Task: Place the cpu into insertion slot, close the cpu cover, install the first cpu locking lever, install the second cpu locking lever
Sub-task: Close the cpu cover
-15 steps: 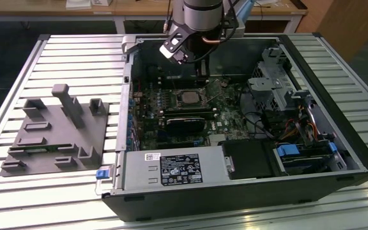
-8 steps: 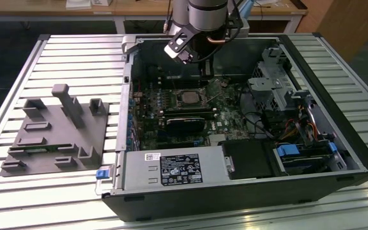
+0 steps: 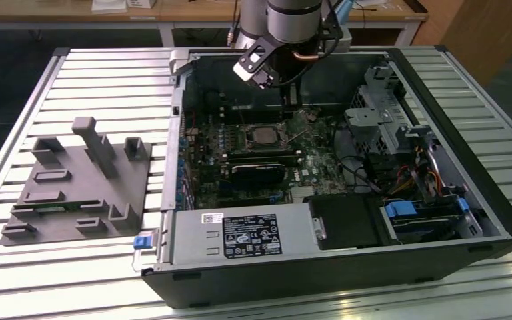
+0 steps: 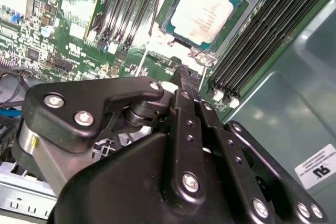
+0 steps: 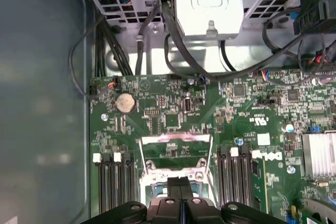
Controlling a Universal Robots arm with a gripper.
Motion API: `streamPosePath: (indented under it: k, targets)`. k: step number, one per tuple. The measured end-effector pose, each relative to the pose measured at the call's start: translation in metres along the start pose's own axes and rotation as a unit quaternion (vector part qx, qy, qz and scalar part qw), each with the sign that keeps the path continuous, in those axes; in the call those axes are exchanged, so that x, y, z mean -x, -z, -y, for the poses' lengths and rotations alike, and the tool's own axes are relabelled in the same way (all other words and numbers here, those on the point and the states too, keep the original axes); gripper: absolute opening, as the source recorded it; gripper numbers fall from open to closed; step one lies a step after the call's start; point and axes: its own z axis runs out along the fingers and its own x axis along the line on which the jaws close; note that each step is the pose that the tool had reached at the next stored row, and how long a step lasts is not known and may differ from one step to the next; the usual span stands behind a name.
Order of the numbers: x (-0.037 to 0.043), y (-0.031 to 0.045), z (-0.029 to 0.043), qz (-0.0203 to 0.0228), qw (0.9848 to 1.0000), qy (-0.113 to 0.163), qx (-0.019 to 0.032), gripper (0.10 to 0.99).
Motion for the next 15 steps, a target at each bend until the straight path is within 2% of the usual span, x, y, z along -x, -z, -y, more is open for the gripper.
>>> streamPosePath:
  k: [4, 15]
  targets:
    - [-0.0003, -0.0004, -0.0043, 0.0000, 1.0000, 0.000, 0.0000, 0.106]
    - [-0.0005, 0.0039, -0.0053, -0.0004, 1.0000, 0.000, 0.0000, 0.106]
